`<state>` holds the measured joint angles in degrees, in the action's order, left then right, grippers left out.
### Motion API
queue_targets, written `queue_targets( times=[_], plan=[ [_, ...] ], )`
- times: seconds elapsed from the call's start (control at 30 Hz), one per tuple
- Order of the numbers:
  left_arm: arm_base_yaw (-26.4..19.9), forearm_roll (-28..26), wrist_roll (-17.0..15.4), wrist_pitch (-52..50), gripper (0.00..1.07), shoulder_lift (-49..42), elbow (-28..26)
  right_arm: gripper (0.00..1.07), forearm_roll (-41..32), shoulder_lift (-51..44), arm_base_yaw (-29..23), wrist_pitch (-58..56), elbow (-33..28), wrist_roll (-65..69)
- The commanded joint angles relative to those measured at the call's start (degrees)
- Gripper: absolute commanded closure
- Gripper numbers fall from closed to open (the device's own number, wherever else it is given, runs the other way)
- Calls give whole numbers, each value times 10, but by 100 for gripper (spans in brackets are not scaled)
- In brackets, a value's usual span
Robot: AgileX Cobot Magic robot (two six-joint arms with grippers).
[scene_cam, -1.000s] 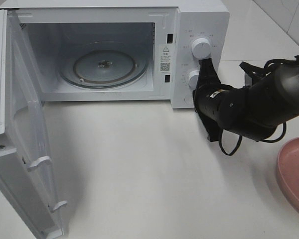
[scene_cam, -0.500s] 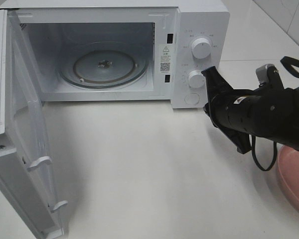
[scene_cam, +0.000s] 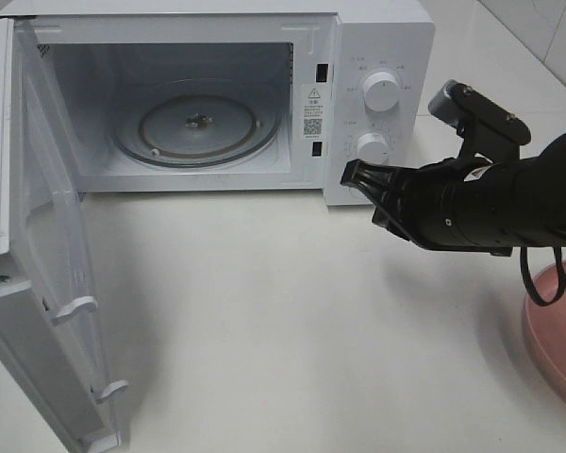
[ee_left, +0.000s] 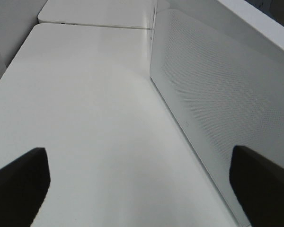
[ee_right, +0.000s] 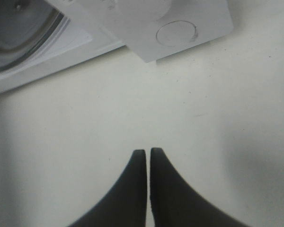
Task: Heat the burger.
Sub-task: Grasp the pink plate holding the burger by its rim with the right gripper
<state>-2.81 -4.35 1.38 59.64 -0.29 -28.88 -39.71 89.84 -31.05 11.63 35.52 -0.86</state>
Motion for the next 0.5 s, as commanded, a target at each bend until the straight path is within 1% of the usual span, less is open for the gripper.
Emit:
queue_targets(
  times=[0.03, 0.1, 0.13, 0.2, 0.23, 0.3, 0.33, 0.37, 0.4, 0.43, 0.47, 0.5],
  plan=[
    [1, -1, -2, -2, 9, -12, 0, 106, 7, -19, 5, -41, 0, -69],
    [1, -1, -2, -2, 9, -12, 0, 106, 7, -30, 5, -86, 0, -102],
    [1, -1, -2, -2, 9, -12, 0, 106, 7, -30, 5, -86, 0, -102],
    [1, -1, -1, -2, 9, -12, 0, 106, 29, -33, 5, -142, 5, -115],
    [1, -1, -1, -2, 9, -12, 0, 106, 29, -33, 5, -142, 5, -115],
    [1, -1, -1, -2, 9, -12, 0, 105, 77, -33, 5, -210, 16, -108],
    [1, -1, -1, -2, 9, -12, 0, 105, 77, -33, 5, -210, 16, -108],
    [1, -1, -1, -2, 9, -12, 0, 105, 112, -33, 5, -248, 27, -95],
    [1, -1, -1, -2, 9, -12, 0, 105, 112, -33, 5, -248, 27, -95],
    [1, -1, -1, -2, 9, -12, 0, 105, 135, -34, 5, -268, 34, -83],
    [1, -1, -1, -2, 9, -12, 0, 104, 186, -36, 5, -306, 49, -57],
    [1, -1, -1, -2, 9, -12, 0, 104, 186, -36, 5, -306, 49, -57]
  ],
)
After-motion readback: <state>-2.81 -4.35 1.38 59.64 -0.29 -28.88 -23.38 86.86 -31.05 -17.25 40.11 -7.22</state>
